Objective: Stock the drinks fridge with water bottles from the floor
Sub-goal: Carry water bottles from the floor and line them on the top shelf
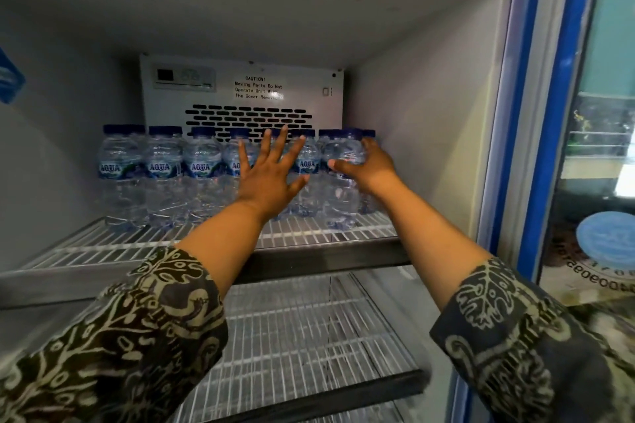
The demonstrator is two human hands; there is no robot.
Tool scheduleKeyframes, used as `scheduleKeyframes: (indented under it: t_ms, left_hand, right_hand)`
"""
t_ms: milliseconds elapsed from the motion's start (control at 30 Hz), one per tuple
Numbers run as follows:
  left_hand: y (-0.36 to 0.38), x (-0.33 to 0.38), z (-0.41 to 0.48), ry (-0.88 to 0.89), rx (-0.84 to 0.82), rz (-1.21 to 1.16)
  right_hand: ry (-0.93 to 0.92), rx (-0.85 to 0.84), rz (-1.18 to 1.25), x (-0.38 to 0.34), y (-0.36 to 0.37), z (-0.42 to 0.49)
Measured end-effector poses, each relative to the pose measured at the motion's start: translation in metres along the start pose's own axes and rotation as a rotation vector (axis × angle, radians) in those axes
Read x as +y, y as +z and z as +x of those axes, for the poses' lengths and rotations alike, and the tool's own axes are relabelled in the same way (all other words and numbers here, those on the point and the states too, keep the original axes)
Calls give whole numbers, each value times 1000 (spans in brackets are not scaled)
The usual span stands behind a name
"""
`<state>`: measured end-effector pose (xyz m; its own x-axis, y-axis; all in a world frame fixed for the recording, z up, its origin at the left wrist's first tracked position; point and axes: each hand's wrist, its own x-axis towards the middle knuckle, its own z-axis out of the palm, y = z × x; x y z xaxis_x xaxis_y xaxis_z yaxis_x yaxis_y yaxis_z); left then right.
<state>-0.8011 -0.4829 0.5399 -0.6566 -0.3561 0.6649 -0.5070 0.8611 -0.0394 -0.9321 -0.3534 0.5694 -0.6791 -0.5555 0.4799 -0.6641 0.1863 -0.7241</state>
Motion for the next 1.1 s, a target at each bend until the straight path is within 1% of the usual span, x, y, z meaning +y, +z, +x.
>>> scheduleKeyframes:
  t_ms: [67,200,267,367,533,733,800,933,967,1100]
  left_hand:
    - [0,-3,-1,-9,-24,4]
    - [0,-5,-2,-29,-115,37]
    - [0,-4,-1,-34,-144,63]
    - [1,-3,-1,-38,-149,70]
    - [4,-2,0,-37,-144,63]
    - [3,-3,0,-37,-155,47]
    - [2,-2,0,-41,-156,33]
    - [2,-1,0,-42,-161,21]
    - [3,-1,0,-44,-164,18]
    - [4,-1,1,-46,-166,6]
  right_hand:
    - [-7,34,-54,5,-9,1]
    - [-5,102,-43,16,-20,6]
    - [-11,124,-86,17,-20,8]
    - [-3,151,-160,16,-16,11]
    - [47,178,-174,15,-14,14]
    - [87,215,-263,17,-14,16]
    - [61,227,-297,15,-13,14]
    - [-90,247,-557,13,-12,7]
    - [-124,238,-580,14,-13,5]
    - [-176,205,-486,18,-18,3]
